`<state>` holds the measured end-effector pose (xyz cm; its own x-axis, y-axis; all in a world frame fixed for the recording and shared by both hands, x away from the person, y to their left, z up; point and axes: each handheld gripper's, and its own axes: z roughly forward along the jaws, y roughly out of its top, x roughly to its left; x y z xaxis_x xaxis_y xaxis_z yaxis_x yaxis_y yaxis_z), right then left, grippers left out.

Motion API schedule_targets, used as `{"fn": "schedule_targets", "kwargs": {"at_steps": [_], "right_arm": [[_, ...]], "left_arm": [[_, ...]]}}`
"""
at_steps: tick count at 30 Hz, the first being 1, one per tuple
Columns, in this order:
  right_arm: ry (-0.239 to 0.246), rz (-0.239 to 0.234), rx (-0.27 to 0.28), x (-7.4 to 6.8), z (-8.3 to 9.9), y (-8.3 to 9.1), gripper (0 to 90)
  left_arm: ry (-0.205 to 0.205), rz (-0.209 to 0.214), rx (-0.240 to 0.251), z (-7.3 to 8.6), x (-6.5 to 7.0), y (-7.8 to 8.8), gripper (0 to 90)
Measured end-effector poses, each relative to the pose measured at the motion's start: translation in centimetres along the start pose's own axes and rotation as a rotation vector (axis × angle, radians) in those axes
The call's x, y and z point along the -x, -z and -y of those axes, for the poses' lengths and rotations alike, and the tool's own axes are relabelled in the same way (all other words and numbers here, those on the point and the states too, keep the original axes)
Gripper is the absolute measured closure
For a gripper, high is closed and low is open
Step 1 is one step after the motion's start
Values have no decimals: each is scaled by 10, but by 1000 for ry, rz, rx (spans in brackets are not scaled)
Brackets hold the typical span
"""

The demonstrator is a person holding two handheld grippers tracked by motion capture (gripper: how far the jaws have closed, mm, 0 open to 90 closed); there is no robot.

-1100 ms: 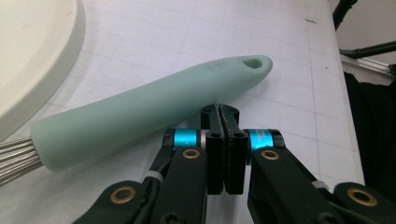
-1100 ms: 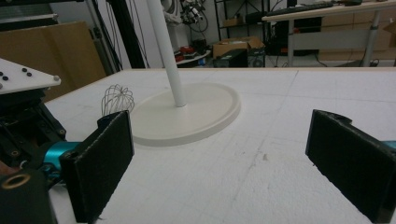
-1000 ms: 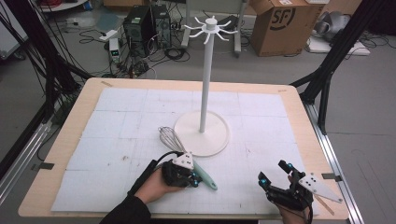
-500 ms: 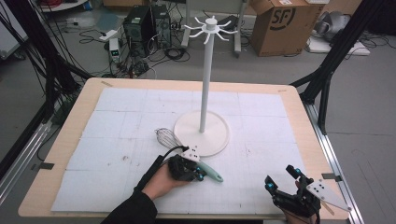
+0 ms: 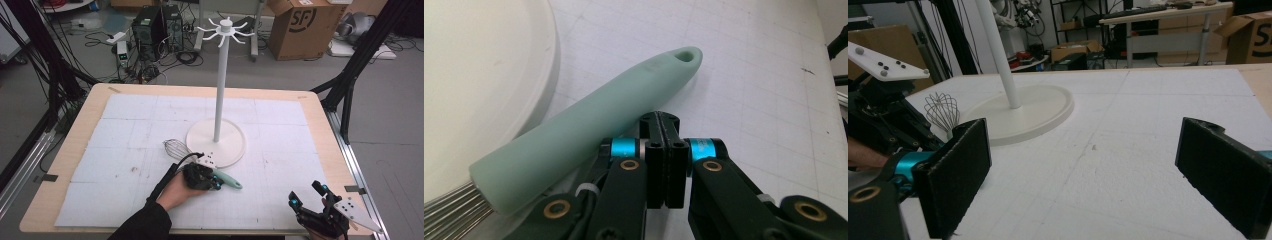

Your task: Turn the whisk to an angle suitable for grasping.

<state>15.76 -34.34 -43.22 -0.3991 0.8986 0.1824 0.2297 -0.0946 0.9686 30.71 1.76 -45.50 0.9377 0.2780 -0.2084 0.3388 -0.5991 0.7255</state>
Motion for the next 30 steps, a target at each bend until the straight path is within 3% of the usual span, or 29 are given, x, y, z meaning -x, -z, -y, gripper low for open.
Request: {"fn": "schedule_targets", "kwargs": {"at_steps": [12, 25, 30], "right_arm": [[-7, -1, -3, -1, 0, 0, 66], [-18, 7, 7, 0, -1, -2, 66], [-25, 2, 3, 1, -1, -7, 66]], "left_arm": [[-24, -21, -22, -4, 2, -1, 893], [-11, -5, -17, -3, 2, 0, 876], [-12, 14, 13, -4, 5, 5, 863]]}}
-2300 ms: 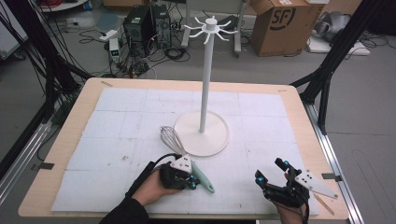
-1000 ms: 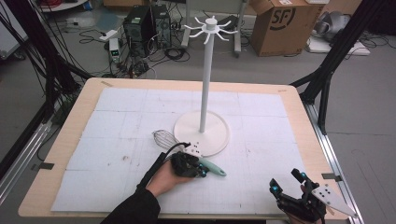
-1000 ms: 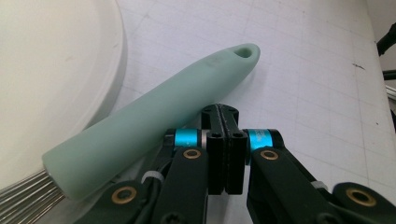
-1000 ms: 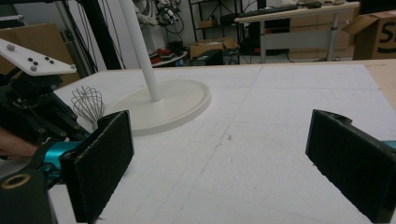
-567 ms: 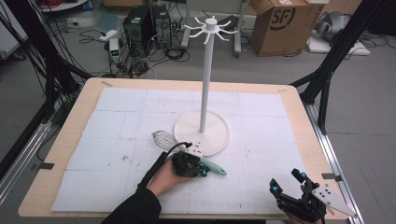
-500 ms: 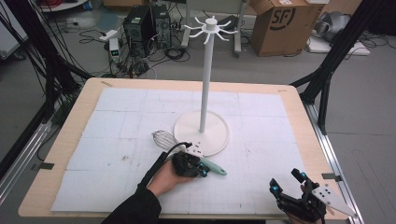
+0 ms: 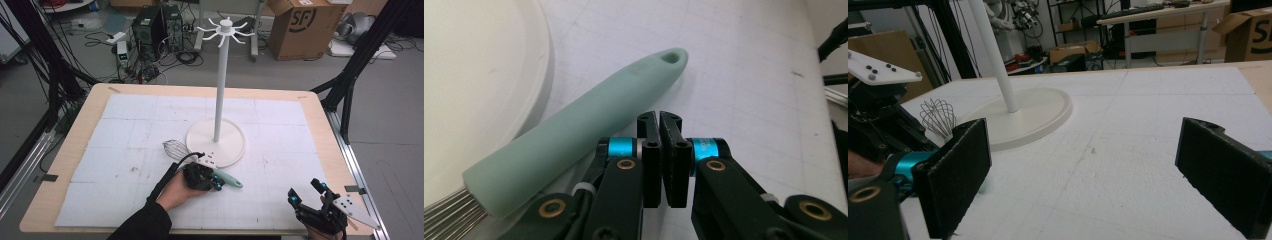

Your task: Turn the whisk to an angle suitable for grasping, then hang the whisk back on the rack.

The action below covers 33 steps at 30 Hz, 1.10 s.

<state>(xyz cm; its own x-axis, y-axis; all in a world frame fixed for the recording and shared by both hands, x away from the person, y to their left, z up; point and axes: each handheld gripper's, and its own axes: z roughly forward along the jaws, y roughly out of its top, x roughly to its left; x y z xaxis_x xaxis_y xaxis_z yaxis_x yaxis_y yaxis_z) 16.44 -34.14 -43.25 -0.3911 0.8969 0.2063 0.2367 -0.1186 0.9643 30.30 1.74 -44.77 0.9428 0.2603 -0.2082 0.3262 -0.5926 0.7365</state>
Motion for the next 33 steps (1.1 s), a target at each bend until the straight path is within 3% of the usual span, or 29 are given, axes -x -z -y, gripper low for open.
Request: {"fn": "schedule_targets", "kwargs": {"at_steps": [3, 8, 13, 19, 24, 28, 33], "right_arm": [[0, -6, -8, -1, 0, -3, 66], [9, -15, -14, -2, 1, -6, 66], [14, -13, -12, -1, 1, -5, 66], [15, -11, -19, -2, 1, -5, 66], [19, -12, -26, -3, 2, -7, 66], [25, -13, -28, -4, 2, -7, 66], [15, -11, -26, -2, 2, -6, 66]], "left_arm": [[-11, -3, 14, 0, 5, 6, 813], [-32, -6, 52, 0, 12, 21, 526], [-21, -45, 117, 10, 9, 48, 398], [14, -89, 161, 27, -7, 82, 354], [10, -107, 164, 35, -12, 94, 354], [-21, -106, 174, 31, -13, 95, 350], [-56, -106, 179, 13, -18, 98, 332]]}}
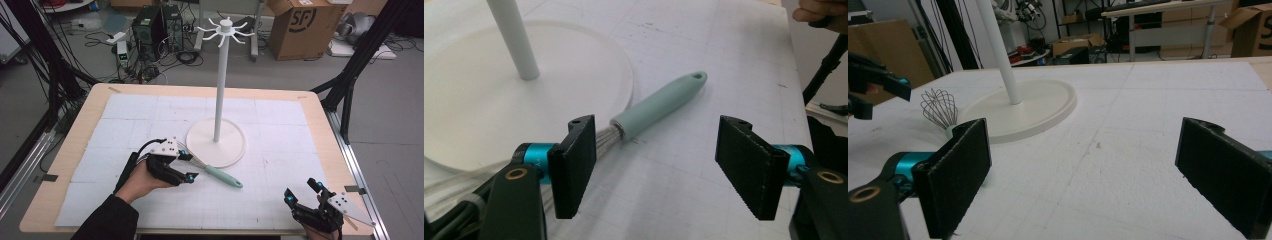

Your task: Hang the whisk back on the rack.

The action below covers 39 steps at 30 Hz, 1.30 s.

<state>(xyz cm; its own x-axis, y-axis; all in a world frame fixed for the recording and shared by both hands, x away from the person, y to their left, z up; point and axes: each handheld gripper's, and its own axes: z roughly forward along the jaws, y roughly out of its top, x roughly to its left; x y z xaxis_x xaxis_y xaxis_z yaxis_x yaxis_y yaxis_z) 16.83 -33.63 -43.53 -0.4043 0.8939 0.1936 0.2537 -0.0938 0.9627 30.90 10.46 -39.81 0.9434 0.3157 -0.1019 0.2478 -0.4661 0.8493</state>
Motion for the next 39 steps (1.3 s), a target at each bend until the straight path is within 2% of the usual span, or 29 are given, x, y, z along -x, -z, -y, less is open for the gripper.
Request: {"fn": "schedule_targets", "kwargs": {"at_steps": [3, 5, 8, 10, 15, 17, 20, 23, 26, 29, 34, 39], "right_arm": [[-1, -2, 4, 0, 0, 0, 66], [3, -5, 5, 0, 0, 1, 66], [0, -4, 8, 0, 0, 2, 66], [-1, -4, 11, 1, -1, 4, 66], [-11, -6, 16, 2, -1, 5, 66], [-7, -5, 20, 2, -1, 5, 66], [-5, -7, 21, 3, -1, 5, 66], [-10, -6, 20, 3, -1, 5, 66], [-14, -4, 23, 3, -1, 6, 66], [-16, -4, 20, 4, -1, 6, 66], [-12, -6, 21, 3, -2, 5, 66], [-14, -3, 22, 4, -2, 6, 66]], "left_arm": [[-54, 10, -21, -11, -3, -3, 376], [-77, 33, -30, -17, -5, -7, 390], [-119, 31, -83, -24, -5, -19, 370], [-129, 47, -102, -26, -6, -27, 346], [-189, 87, -182, -31, -9, -45, 347], [-206, 94, -204, -33, -11, -50, 348], [-245, 93, -264, -36, -14, -57, 355], [-255, 124, -273, -35, -16, -64, 363], [-278, 129, -330, -29, -15, -73, 374], [-300, 123, -361, -25, -12, -83, 376], [-325, 119, -390, -23, -8, -92, 383], [-339, 122, -398, -22, -7, -92, 404]]}}
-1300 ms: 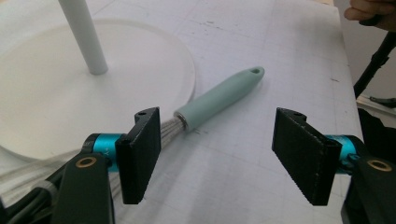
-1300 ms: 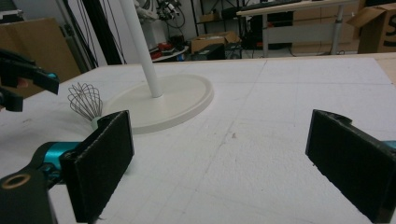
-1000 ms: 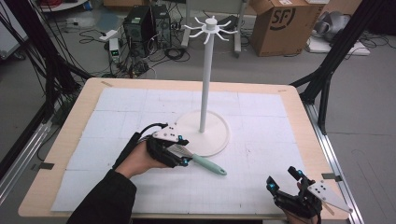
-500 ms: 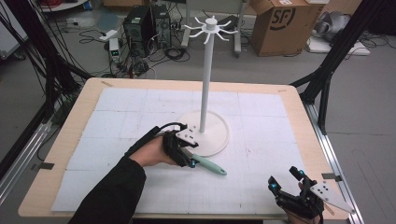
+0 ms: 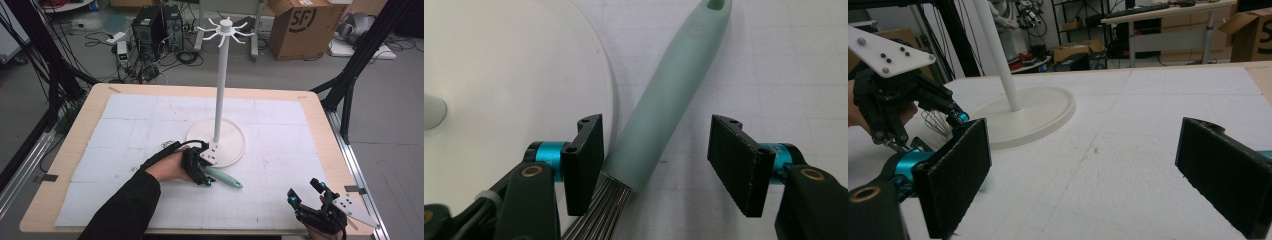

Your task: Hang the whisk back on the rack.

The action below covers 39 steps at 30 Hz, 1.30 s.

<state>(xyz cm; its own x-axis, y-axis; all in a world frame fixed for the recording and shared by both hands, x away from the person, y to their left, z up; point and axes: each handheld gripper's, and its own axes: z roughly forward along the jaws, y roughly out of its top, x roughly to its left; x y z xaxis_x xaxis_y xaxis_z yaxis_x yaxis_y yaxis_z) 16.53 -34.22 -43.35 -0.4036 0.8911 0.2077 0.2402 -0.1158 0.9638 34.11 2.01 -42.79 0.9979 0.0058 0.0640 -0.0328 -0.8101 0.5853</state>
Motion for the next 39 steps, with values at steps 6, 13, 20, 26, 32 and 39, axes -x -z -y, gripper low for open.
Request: {"fn": "schedule_targets", "kwargs": {"at_steps": [6, 13, 20, 26, 32, 39], "right_arm": [[0, -1, 0, 0, 0, 0, 66], [5, 2, 0, 1, 0, 0, 66], [1, 3, 2, 0, 0, 1, 66], [-3, 9, 8, 2, -1, 4, 66], [0, 13, 12, 3, -1, 5, 66], [0, 19, 9, 3, 0, 6, 66]], "left_arm": [[-24, 28, -28, -2, 5, -2, 512], [-50, 15, -92, -7, 13, -7, 575], [-117, 12, -265, -32, 19, -14, 639], [-88, 52, -253, -30, 14, -13, 670], [-76, 48, -254, -30, 13, -12, 699], [0, 14, -173, -25, 5, 8, 699]]}}
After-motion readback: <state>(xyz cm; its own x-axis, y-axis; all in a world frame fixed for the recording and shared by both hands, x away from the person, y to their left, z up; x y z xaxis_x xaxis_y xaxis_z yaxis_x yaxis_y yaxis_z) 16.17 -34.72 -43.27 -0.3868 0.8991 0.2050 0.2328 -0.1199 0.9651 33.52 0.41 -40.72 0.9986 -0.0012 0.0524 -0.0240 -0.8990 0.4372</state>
